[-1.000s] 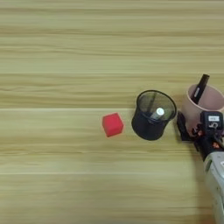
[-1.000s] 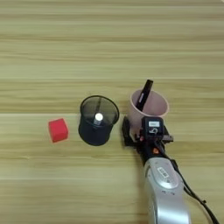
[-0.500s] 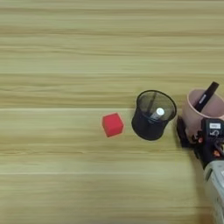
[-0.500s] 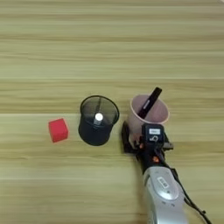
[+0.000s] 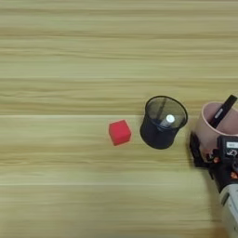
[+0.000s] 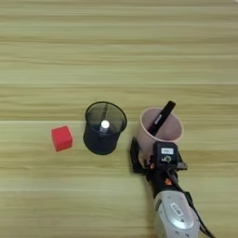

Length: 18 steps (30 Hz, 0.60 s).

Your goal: Move the objects on the table

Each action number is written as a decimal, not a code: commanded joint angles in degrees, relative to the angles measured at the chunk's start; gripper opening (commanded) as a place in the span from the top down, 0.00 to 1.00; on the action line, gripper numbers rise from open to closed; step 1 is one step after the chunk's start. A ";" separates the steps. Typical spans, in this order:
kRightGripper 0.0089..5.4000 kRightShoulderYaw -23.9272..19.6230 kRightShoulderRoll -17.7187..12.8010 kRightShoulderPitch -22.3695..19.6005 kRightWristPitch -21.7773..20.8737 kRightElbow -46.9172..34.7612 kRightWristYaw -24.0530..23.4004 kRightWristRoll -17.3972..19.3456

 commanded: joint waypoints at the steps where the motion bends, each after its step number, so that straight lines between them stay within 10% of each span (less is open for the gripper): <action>1: 0.27 0.47 -0.15 1.11 -0.83 -1.23 -0.20 -0.06; 9: 0.27 0.68 -0.31 1.33 -1.00 -0.59 -0.62 -0.31; 18: 0.05 0.97 -0.52 1.46 -1.33 -0.02 -0.99 -0.45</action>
